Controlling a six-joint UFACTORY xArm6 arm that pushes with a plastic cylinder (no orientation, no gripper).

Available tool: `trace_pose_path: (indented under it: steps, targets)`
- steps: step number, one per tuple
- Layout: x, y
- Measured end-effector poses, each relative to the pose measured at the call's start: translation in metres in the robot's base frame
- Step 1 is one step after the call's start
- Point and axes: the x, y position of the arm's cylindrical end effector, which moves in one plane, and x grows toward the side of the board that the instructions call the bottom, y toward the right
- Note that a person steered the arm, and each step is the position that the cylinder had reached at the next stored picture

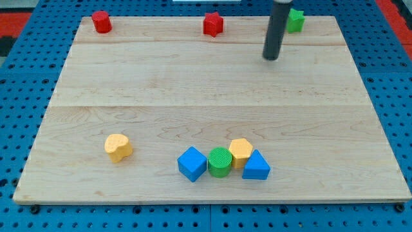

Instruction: Move the yellow heart to the left center of the board

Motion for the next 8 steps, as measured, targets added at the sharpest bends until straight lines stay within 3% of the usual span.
trace_pose_path:
  steps: [1,3,4,5,6,7,8]
  targets:
    - [0.046,-0.035]
    - [0.057,-0.038]
    - [0.084,-0.038]
    - [0.150,-0.022]
    - [0.180,-0.030]
    - [0.171,0.029]
    - [0.169,-0.046]
